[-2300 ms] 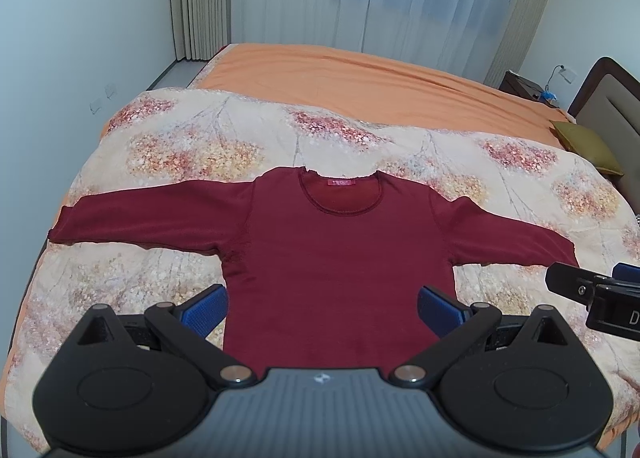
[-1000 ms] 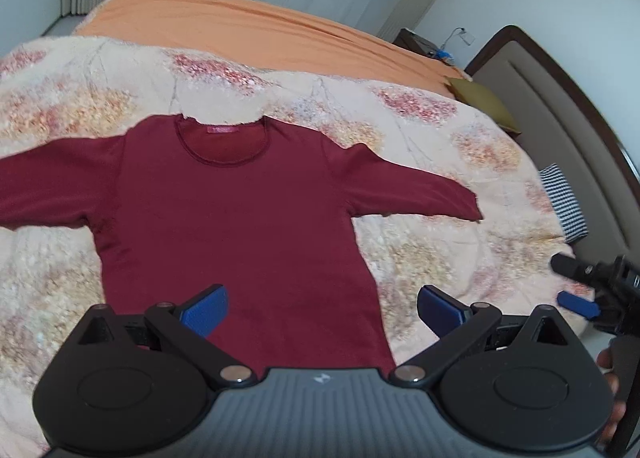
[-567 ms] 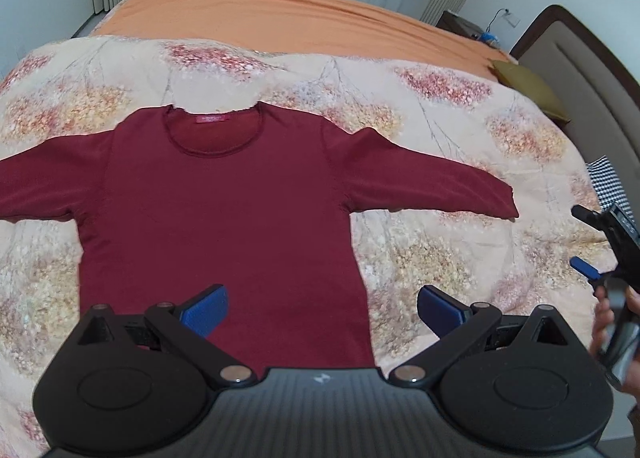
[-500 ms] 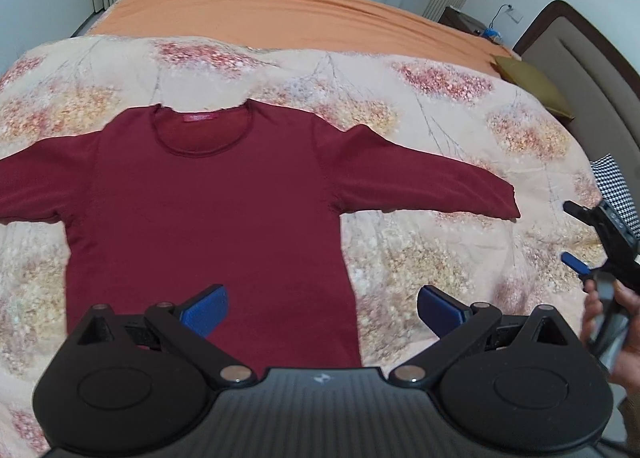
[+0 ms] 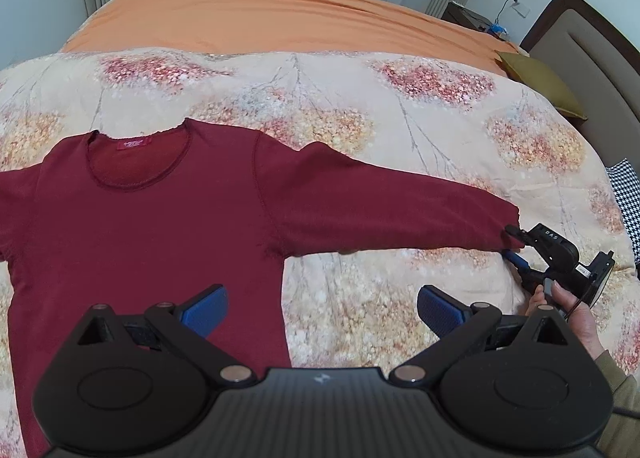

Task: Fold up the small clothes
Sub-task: 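Reach the right tool to a sweater sleeve cuff and grasp it, then fold the held sleeve across the sweater body and open the right tool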

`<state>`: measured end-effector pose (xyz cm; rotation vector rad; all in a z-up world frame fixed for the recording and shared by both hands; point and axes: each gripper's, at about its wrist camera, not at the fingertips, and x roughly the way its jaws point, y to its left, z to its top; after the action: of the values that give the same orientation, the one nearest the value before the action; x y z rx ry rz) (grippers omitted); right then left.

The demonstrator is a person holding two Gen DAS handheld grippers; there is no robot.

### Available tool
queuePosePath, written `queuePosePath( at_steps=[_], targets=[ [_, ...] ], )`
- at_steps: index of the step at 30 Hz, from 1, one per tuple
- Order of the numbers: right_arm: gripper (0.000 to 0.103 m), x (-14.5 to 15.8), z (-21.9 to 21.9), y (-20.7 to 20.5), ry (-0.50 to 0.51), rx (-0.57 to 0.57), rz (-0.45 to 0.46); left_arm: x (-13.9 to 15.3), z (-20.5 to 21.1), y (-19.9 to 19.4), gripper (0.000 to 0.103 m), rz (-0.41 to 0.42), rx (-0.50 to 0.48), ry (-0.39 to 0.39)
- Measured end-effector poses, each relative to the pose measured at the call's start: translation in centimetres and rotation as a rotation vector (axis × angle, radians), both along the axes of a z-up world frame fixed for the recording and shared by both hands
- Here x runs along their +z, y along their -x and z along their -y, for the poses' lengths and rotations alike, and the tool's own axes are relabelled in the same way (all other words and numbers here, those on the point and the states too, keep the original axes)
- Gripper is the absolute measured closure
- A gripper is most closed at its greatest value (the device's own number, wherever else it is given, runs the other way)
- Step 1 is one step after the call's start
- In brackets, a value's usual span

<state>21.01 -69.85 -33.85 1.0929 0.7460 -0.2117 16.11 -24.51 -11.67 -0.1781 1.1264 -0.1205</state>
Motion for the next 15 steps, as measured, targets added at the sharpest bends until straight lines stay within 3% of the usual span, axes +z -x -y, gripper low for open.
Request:
queuePosePath(
  at_steps=[2,3,5,7,11,15],
  targets=[
    [0.092,-0.7,0.2,-0.3,0.003,-0.003,0.002,-0.3,0.2,-0.5,0.000,0.005,-0.012,-0.004],
    [0.096,-1.0,0.3,-0.5,0.000,-0.008,0.000,-0.5,0.2,-0.7,0.000,0.007,-0.017,-0.005],
    [0.096,-0.2,0.2,-0.7,0.020,-0.001,0.032,-0.9,-0.1,-1.3,0.000,0.008,-0.018,-0.004],
    [0.096,2.2,-1.1,-1.2,0.114,0.058,0.086,-1.1,-0.8,-2.1,0.000,0.018,-0.010,0.010],
    [0.096,8.6,-8.1,-2.9,0.406,0.349,0.199,-1.1,-3.4,-3.7,0.000,0.044,0.031,0.059],
    [0.096,11.3,-18.0,-4.3,0.618,0.654,0.251,-1.8,-6.8,-5.4,0.000,0.059,0.057,0.117]
  ],
)
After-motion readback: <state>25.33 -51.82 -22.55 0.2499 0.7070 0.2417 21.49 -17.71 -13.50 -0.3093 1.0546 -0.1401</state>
